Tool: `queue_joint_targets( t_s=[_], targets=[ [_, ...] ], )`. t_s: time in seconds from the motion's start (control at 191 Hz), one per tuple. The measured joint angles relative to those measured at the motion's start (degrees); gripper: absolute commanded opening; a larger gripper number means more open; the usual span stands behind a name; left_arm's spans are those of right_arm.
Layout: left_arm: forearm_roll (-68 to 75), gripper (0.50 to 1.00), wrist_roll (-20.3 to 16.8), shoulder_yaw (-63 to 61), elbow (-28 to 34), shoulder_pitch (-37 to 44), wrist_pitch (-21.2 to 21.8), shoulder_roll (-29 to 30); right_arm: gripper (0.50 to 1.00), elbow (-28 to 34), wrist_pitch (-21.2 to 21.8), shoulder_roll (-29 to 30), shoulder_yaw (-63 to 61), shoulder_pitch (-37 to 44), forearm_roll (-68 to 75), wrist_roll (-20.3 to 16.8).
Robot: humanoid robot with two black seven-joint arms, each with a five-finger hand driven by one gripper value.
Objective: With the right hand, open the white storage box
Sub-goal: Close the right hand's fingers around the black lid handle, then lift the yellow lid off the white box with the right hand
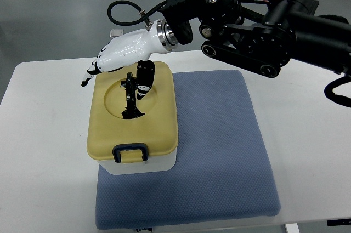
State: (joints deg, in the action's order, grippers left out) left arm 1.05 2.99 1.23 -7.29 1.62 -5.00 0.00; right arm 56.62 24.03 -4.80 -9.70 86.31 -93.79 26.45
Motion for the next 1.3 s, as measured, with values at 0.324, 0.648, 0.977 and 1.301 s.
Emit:
queue_joint_targets(
  t_s=[0.324, 0.648, 0.977, 1.301],
  targets=[
    [0.00, 1.000, 0.00, 0.00, 0.00, -0.01, 0.00, 0.00, 0.811, -0.09, -3.00, -0.21, 3.67, -0.70, -0.75, 0.00],
    [0.00, 1.000, 0.00, 0.00, 0.01, 0.00, 0.00, 0.00, 0.713, -0.11, -3.46, -0.46, 3.91, -0.74, -0.79, 0.06],
    [0.00, 1.000, 0.00, 0.00, 0.01, -0.01, 0.02, 0.00, 0.590, -0.07, -3.46, -0.45, 3.81, -0.38, -0.61, 0.74],
    [0.00, 1.000, 0.00, 0.00, 0.01, -0.03, 0.03, 0.00, 0.500, -0.11, -3.38, -0.68, 3.42, -0.49, -0.01, 2.39]
  ],
)
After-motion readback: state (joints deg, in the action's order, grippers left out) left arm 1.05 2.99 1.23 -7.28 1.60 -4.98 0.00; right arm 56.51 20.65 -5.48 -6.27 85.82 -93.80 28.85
